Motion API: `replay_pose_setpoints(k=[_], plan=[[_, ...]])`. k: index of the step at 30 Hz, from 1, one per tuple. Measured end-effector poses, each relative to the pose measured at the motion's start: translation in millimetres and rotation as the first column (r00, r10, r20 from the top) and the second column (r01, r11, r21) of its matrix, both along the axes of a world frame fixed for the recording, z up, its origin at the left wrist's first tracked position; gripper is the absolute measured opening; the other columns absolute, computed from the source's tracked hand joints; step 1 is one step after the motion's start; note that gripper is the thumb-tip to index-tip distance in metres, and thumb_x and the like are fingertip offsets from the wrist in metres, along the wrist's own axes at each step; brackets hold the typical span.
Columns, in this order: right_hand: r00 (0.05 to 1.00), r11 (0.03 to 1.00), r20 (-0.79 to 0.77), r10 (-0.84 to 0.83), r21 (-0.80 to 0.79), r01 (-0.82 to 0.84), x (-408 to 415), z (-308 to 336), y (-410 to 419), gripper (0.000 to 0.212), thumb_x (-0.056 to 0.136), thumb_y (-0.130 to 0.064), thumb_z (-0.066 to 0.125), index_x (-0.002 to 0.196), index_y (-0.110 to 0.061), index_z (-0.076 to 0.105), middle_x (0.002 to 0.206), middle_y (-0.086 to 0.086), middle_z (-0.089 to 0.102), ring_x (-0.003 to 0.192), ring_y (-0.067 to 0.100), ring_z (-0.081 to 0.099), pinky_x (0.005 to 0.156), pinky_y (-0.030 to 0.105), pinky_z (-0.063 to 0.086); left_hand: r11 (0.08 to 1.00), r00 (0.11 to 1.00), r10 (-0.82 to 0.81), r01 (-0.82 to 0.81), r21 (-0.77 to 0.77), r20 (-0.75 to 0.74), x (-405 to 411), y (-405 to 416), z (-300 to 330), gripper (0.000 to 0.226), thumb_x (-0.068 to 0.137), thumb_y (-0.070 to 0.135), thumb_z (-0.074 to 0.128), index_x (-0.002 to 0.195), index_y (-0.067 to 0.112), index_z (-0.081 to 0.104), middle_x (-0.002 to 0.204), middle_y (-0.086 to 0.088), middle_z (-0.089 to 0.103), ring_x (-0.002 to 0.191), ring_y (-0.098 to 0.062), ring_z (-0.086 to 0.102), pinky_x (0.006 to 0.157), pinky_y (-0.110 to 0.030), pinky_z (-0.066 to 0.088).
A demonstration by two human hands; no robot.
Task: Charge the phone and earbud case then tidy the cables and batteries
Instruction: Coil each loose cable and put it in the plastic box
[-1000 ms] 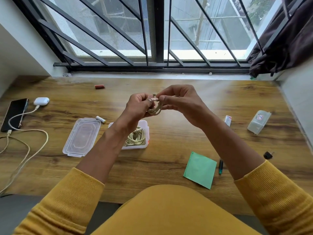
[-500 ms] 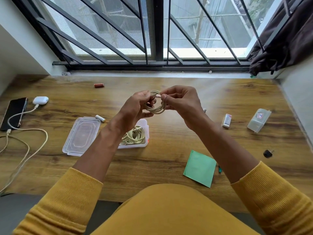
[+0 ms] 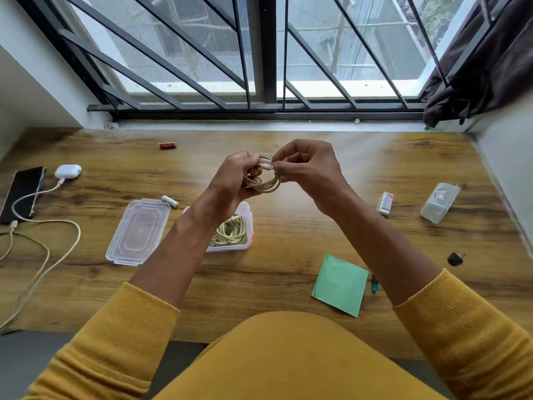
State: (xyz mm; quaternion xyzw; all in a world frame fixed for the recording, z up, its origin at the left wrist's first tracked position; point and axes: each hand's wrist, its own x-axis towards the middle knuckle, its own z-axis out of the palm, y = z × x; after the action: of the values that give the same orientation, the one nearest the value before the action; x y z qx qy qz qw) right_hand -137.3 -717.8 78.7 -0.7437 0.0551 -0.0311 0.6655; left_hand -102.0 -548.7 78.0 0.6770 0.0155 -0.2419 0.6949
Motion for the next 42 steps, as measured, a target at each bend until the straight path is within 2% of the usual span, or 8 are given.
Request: replay_pose_setpoints(k=[7,13,20,23,26,34,38,42], plan=[[0.998,0.999,-0.048,0.036,-0.037,-0.038,0.6,3.5,-0.8,0.01,0.08,0.011,0.075,0.088,0.005,0.073,0.079,0.037,0.065,0.069,0.03,0.063,0.072,0.045,0.056,0.997,0.998,0.059,-0.058,0.045,-0.013,-3.7,-4.3,2.1,0.025,0.104,0.02,0.048,0.08,0.019,0.054,0.071,0.003,0.045,0.062,-0.014,0.052,0.064,-0.03,0.048],[0.994,0.997,-0.105,0.043,-0.055,-0.049,1.8,6.7,2.9,0.011,0.077,0.009,0.077,0.085,0.005,0.072,0.065,0.012,0.058,0.064,0.022,0.054,0.066,0.041,0.047,0.994,0.994,0.103,-0.102,0.047,-0.025,-4.4,-9.1,1.7,0.029,0.1,0.019,0.043,0.071,0.019,0.049,0.063,0.004,0.04,0.054,-0.012,0.041,0.065,-0.033,0.045],[0.996,0.998,-0.057,-0.062,-0.025,0.061,1.1,2.9,1.3,0.015,0.073,0.005,0.079,0.082,-0.002,0.069,0.067,0.013,0.056,0.066,0.024,0.053,0.065,0.04,0.046,0.976,0.977,0.029,-0.073,-0.205,-0.209,1.1,0.3,6.6,0.021,0.098,0.01,0.043,0.088,0.007,0.062,0.075,-0.003,0.055,0.067,-0.015,0.051,0.072,-0.032,0.053],[0.994,0.993,-0.029,-0.107,-0.053,0.105,2.8,2.7,0.0,0.023,0.069,-0.001,0.078,0.084,-0.011,0.064,0.072,0.015,0.059,0.069,0.024,0.057,0.064,0.048,0.054,0.973,0.987,0.017,-0.054,-0.224,-0.162,0.9,-2.1,5.5,0.019,0.103,0.002,0.049,0.096,0.005,0.067,0.077,-0.004,0.057,0.066,-0.01,0.053,0.068,-0.025,0.055],[0.994,0.992,0.001,-0.113,-0.059,0.113,2.3,4.2,-2.8,0.029,0.073,0.001,0.078,0.092,-0.012,0.06,0.09,0.029,0.067,0.077,0.027,0.063,0.075,0.061,0.059,0.98,0.997,0.054,-0.063,-0.188,-0.051,-0.1,-4.8,0.9,0.012,0.106,0.003,0.054,0.105,0.004,0.066,0.075,-0.005,0.056,0.066,-0.01,0.055,0.066,-0.024,0.057],[0.995,0.995,0.022,-0.096,-0.005,0.096,-0.7,2.9,-4.2,0.031,0.081,-0.004,0.083,0.104,-0.01,0.063,0.099,0.024,0.069,0.084,0.023,0.067,0.079,0.046,0.062,0.974,0.958,0.225,-0.223,-0.032,0.178,0.0,-5.2,-8.8,0.009,0.097,0.011,0.075,0.106,0.007,0.075,0.077,-0.002,0.07,0.071,-0.012,0.067,0.071,-0.032,0.061],[0.998,0.993,-0.012,-0.06,0.104,0.061,-1.3,-0.9,-5.2,0.038,0.082,0.007,0.079,0.114,-0.007,0.063,0.097,0.015,0.069,0.088,0.022,0.069,0.084,0.042,0.062,0.967,0.962,0.251,-0.244,-0.073,0.11,1.7,-2.5,-3.6,0.009,0.096,0.009,0.075,0.104,0.005,0.075,0.076,-0.006,0.068,0.068,-0.014,0.067,0.068,-0.032,0.062],[0.998,0.984,-0.055,-0.037,0.17,0.046,-1.5,-6.5,-5.2,0.036,0.087,0.006,0.075,0.119,-0.004,0.065,0.108,0.022,0.069,0.097,0.03,0.072,0.092,0.047,0.063,0.95,0.969,0.241,-0.246,-0.193,-0.052,2.7,0.5,-2.8,0.009,0.095,0.009,0.076,0.102,0.004,0.075,0.074,-0.005,0.066,0.065,-0.015,0.066,0.065,-0.03,0.062]])
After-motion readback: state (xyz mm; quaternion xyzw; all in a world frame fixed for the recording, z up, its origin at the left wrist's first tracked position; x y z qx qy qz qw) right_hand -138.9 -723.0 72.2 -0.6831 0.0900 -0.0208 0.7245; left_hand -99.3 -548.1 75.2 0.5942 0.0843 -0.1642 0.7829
